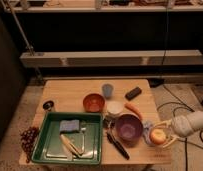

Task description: Place apple in plastic cup

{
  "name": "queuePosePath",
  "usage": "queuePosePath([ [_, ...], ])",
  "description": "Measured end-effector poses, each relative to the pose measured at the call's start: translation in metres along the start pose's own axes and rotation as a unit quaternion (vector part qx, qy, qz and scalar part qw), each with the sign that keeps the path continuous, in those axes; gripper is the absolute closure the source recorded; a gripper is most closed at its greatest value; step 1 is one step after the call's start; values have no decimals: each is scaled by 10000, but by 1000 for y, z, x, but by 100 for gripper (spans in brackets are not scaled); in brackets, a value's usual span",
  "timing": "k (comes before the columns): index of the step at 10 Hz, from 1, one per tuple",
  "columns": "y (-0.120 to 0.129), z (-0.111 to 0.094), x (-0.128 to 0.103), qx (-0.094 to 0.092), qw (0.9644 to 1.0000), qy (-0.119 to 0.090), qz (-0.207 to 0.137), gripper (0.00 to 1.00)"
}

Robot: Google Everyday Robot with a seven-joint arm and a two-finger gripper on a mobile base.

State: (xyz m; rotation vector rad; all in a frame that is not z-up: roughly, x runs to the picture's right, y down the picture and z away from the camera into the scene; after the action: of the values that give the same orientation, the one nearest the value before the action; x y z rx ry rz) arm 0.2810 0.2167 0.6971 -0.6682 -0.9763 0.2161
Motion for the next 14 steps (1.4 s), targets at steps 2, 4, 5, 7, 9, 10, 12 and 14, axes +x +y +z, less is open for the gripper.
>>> queuePosePath([
  [2, -35, 8, -8, -15, 9999, 25, -115, 100],
  [4, -51, 12, -12, -28, 9999, 29, -162, 100],
  [5, -49, 11, -10, -21, 9999, 28, -141, 100],
  [7, -50, 12, -11, -32, 9999, 28, -157, 100],
  [9, -49, 11, -10, -18, 9999, 29, -146, 100],
  [10, -49, 12, -11, -24, 9999, 29, -150, 100],
  [12, -50, 13, -11, -34, 9999, 27, -155, 100],
  [14, -59, 12, -13, 108, 9999, -28, -132, 100],
])
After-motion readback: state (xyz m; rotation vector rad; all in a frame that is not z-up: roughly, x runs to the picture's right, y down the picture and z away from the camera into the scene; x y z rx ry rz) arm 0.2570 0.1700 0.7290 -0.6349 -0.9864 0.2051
